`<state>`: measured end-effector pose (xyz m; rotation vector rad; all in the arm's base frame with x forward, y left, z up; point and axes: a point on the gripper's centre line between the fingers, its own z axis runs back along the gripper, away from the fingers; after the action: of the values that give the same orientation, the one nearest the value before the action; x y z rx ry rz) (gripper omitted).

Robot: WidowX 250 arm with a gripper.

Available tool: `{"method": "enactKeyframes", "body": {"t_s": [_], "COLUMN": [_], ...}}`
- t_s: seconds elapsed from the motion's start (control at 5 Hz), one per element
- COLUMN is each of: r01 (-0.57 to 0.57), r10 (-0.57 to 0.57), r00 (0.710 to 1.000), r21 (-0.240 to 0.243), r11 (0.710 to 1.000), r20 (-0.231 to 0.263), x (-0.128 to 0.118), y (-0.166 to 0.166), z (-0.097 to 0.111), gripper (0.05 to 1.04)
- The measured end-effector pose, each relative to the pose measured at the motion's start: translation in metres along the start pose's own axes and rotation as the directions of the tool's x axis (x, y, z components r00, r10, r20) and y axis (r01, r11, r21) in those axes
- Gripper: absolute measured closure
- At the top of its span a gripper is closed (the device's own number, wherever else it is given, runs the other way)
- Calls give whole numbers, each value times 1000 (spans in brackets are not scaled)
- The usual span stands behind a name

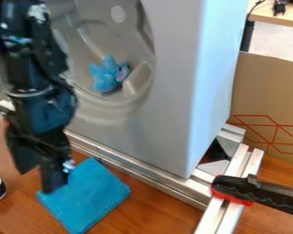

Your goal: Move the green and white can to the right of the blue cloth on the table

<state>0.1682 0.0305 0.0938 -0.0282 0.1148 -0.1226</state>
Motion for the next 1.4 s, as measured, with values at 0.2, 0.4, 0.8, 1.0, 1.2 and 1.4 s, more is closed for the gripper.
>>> {"method": "enactKeyframes", "body": {"t_s": [0.2,0.4,0.8,1.0,1.2,1.4], "r01": [14,16,68,147,198,204], "r10": [-10,-7,-30,-111,-182,-194], "r00": [995,973,955,945,942,955], "r21": [29,37,121,96,31,26], "r11": [999,999,990,984,980,979], "r20": [-102,-229,-295,-309,-281,-225], "x": [-4,-19,-52,-50,-25,-8], "y": [-12,-18,-25,-44,-70,-89], "z": [-19,-39,-50,-58,-58,-54], "gripper": [83,83,83,83,83,83]}}
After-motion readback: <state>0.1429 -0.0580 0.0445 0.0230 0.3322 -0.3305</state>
